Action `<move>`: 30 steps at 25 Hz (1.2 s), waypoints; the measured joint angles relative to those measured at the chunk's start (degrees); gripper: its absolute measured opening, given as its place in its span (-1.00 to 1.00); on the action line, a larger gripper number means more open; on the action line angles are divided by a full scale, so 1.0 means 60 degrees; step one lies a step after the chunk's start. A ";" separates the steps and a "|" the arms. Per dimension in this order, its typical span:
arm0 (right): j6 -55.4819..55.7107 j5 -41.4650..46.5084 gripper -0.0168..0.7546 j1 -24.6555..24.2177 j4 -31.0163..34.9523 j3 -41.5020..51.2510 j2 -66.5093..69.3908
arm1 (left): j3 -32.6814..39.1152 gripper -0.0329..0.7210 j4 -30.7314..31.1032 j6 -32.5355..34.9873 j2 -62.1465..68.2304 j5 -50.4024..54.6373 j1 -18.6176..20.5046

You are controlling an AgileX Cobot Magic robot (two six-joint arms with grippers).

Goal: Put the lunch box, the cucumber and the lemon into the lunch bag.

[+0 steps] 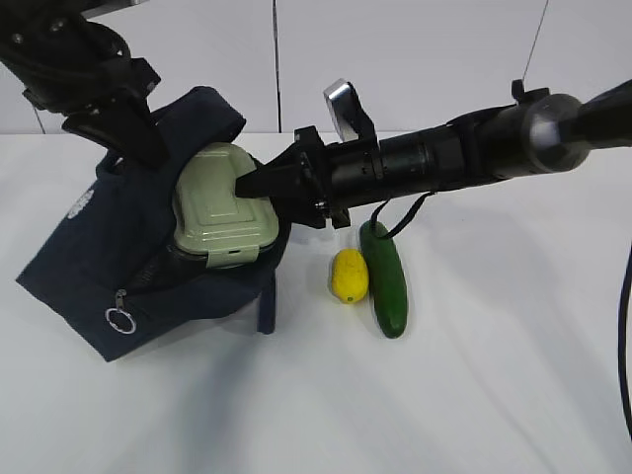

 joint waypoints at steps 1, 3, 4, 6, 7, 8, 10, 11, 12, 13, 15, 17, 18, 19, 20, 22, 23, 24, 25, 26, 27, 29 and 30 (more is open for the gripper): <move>-0.0112 -0.0049 0.00 0.0042 0.0073 -0.0017 0.0050 | 0.0000 -0.87 -0.0040 0.0000 0.0000 0.0006 0.0000; -0.0343 -0.0254 0.00 0.0210 0.0213 -0.0016 0.0122 | 0.0000 -0.87 -0.0064 0.0000 0.0000 0.0023 -0.0079; -0.0424 -0.0394 0.00 0.0292 0.0285 -0.0019 0.0145 | 0.0000 -0.87 -0.0064 0.0000 0.0000 0.0023 -0.0157; -0.0604 -0.0746 0.00 0.0468 0.0372 -0.0019 0.0145 | 0.0000 -0.87 -0.0083 0.0000 0.0073 0.0023 -0.0341; -0.0653 -0.0954 0.00 0.0543 0.0372 -0.0019 0.0145 | 0.0000 -0.87 -0.0080 0.0000 0.0131 0.0023 -0.0423; -0.0695 -0.1118 0.00 0.0595 0.0372 -0.0019 0.0145 | 0.0000 -0.87 -0.0086 0.0000 0.0219 0.0023 -0.0517; -0.0782 -0.1469 0.00 0.0706 0.0391 -0.0019 0.0207 | 0.0000 -0.87 -0.0103 0.0000 0.0392 0.0004 -0.0631; -0.0795 -0.1643 0.00 0.0748 0.0393 -0.0019 0.0228 | 0.0000 -0.87 -0.0179 0.0000 0.0440 0.0004 -0.0666; -0.0850 -0.1793 0.00 0.0791 0.0406 -0.0019 0.0274 | 0.0000 -0.87 -0.0268 0.0000 0.0495 -0.0009 -0.0672; -0.0916 -0.1951 0.00 0.0835 0.0459 -0.0035 0.0331 | 0.0000 -0.87 -0.0314 0.0000 0.0512 -0.0033 -0.0672; -0.1108 -0.2283 0.00 0.0932 0.0633 -0.0035 0.0438 | 0.0000 -0.87 -0.0339 0.0000 0.0512 -0.0069 -0.0672; -0.1364 -0.2633 0.00 0.1068 0.0838 -0.0054 0.0589 | 0.0000 -0.87 -0.0339 0.0000 0.0518 -0.0092 -0.0672; -0.1412 -0.2746 0.00 0.1136 0.0897 -0.0086 0.0688 | 0.0000 -0.87 -0.0339 0.0000 0.0518 -0.0092 -0.0672; -0.1475 -0.2765 0.00 0.1182 0.0969 -0.0149 0.0777 | 0.0000 -0.87 -0.0339 0.0000 0.0518 -0.0092 -0.0672; -0.1497 -0.2780 0.00 0.1204 0.1041 -0.0167 0.0878 | 0.0000 -0.87 -0.0339 0.0000 0.0518 -0.0092 -0.0672; -0.1502 -0.2780 0.00 0.1225 0.1077 -0.0167 0.0993 | 0.0000 -0.87 -0.0339 0.0000 0.0518 -0.0092 -0.0672; -0.1518 -0.2780 0.01 0.1241 0.1077 -0.0167 0.1038 | 0.0000 -0.87 -0.0339 0.0000 0.0536 -0.0092 -0.0672; -0.1518 -0.2780 0.05 0.1241 0.1077 -0.0167 0.1038 | 0.0000 -0.87 -0.0339 0.0000 0.0534 -0.0092 -0.0672; -0.1527 -0.2780 0.09 0.1241 0.1096 -0.0167 0.1038 | 0.0000 -0.87 -0.0346 0.0000 0.0572 -0.0092 -0.0672; -0.1527 -0.2704 0.17 0.1241 0.1146 -0.0192 0.1038 | 0.0000 -0.87 -0.0362 0.0000 0.0613 -0.0092 -0.0672; -0.1542 -0.2586 0.25 0.1241 0.1189 -0.0231 0.1038 | 0.0000 -0.87 -0.0362 0.0000 0.0663 -0.0092 -0.0672; -0.1551 -0.2420 0.33 0.1241 0.1238 -0.0256 0.1038 | 0.0000 -0.87 -0.0362 0.0000 0.0752 -0.0092 -0.0672; -0.1564 -0.2294 0.35 0.1223 0.1254 -0.0256 0.1038 | 0.0000 -0.87 -0.0362 0.0000 0.0797 -0.0092 -0.0672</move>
